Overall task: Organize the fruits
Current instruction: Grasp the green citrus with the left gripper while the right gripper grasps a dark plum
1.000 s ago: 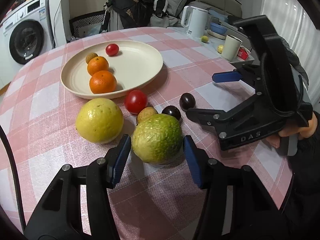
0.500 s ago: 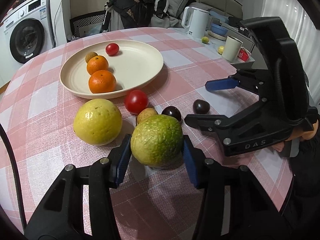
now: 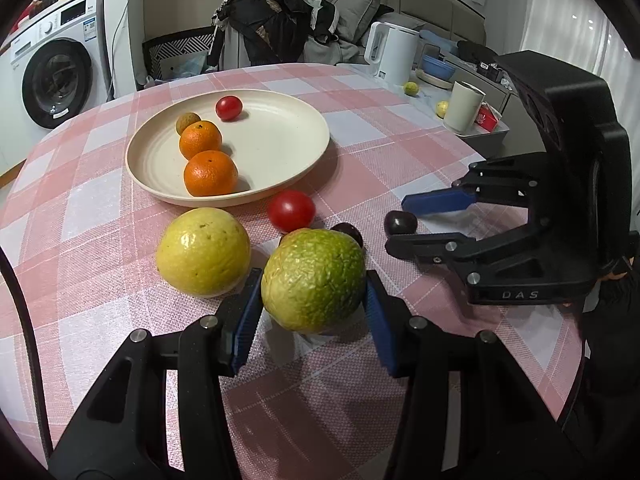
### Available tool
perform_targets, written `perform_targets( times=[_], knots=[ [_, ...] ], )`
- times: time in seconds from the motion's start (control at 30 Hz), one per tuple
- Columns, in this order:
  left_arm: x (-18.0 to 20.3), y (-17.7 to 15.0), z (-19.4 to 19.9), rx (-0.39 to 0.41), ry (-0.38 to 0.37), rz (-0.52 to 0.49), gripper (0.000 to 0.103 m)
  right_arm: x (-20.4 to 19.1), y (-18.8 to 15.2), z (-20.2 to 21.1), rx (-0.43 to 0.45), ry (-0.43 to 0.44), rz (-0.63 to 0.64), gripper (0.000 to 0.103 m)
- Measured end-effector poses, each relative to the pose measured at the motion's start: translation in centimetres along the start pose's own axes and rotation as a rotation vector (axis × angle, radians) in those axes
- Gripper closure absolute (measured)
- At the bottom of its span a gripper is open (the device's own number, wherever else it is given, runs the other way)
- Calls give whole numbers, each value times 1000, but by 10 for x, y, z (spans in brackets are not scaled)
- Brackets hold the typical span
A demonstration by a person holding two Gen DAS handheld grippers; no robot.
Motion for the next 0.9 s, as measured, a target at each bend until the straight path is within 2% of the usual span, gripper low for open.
perform_targets(
  times=[0.13, 0.43, 0.7, 0.9],
  knots=[
    [1, 1, 3, 10, -4, -1, 57, -10, -1, 4, -2, 12, 52, 60],
    [1, 5, 12, 35, -12, 3, 57, -19, -1, 7, 12, 37, 78, 77],
    [-1, 14, 27, 82, -17, 13, 57, -17, 3, 11, 30, 24, 81, 78],
    [-7, 22, 36, 119, -8, 34, 57, -13, 13, 27, 92, 10, 62, 78]
  ],
)
Point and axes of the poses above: each gripper's, at about its wrist camera, not at the fingertips, and z roughly against the way its jaws point, x to its right, y to its top, the point moved 9 cm from there along -z, roughly the way its jaws point, and after that the axes turned 14 degrees about z, right-handed, at the moved point
